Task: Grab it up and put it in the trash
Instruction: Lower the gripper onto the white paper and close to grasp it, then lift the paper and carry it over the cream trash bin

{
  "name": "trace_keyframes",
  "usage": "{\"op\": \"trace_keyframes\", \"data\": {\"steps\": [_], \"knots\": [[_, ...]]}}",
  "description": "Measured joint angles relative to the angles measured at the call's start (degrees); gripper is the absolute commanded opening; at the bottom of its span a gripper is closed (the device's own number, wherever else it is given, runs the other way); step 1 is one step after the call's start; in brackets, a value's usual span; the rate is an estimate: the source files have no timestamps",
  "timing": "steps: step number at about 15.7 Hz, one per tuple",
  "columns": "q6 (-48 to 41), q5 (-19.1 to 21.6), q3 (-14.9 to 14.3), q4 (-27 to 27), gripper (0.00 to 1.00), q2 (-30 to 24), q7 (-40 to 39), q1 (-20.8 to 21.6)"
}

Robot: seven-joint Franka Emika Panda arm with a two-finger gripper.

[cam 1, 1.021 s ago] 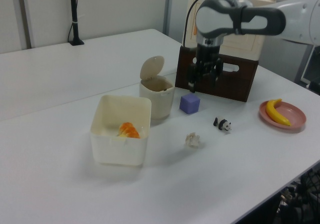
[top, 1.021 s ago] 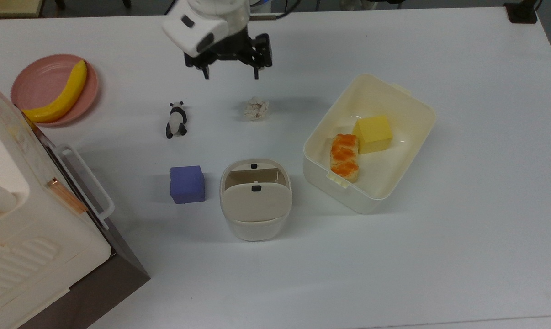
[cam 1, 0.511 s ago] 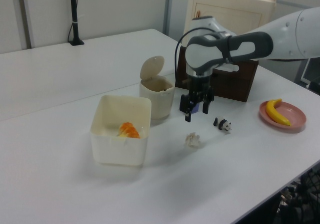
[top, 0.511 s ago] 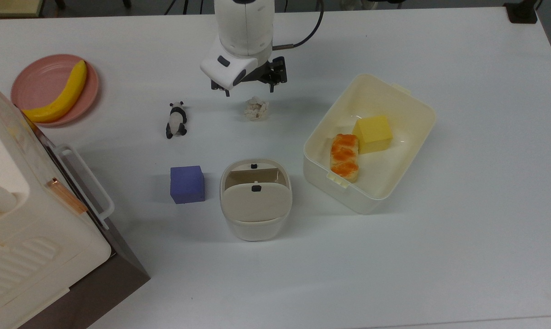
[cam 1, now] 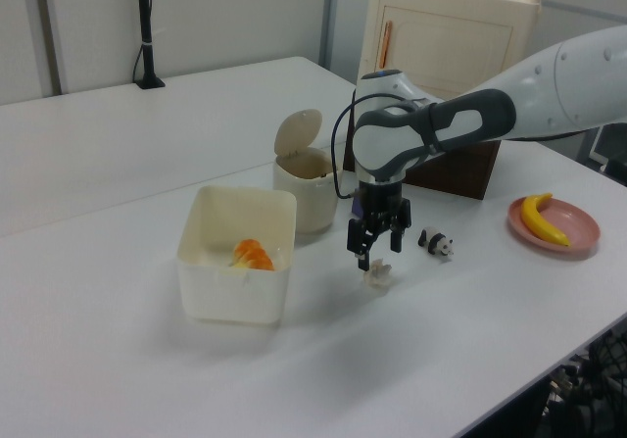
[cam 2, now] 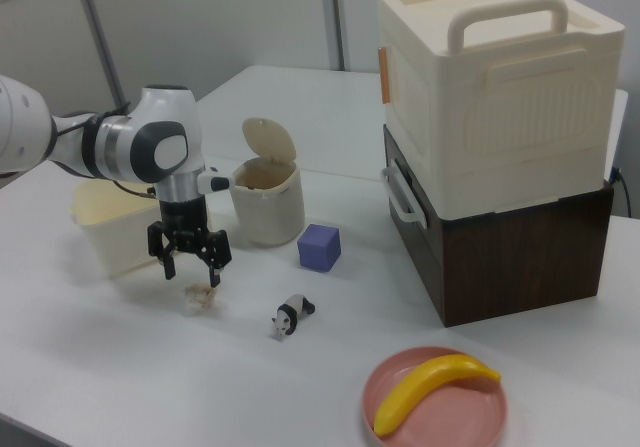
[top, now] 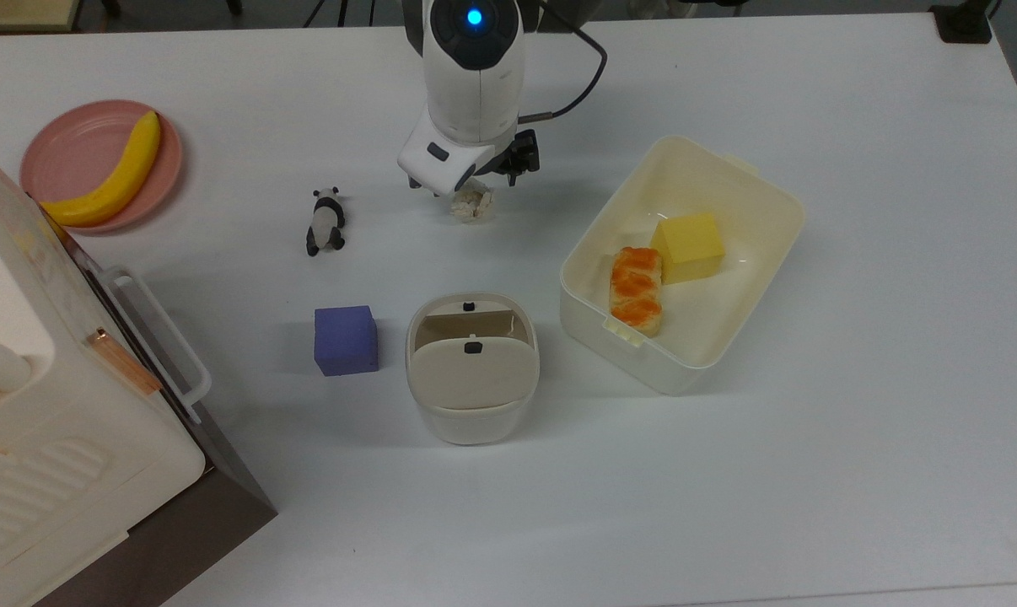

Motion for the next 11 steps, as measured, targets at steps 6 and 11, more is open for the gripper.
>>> {"op": "trace_keyframes", "data": {"steps": [6,11], "knots": [[2.1,-1.6,0.2,-0.1,0.44,2.8,-0.2,0.4],[2.2,-2.1,0.2,0.0,0.00,3.3,-0.2,1.2]]}}
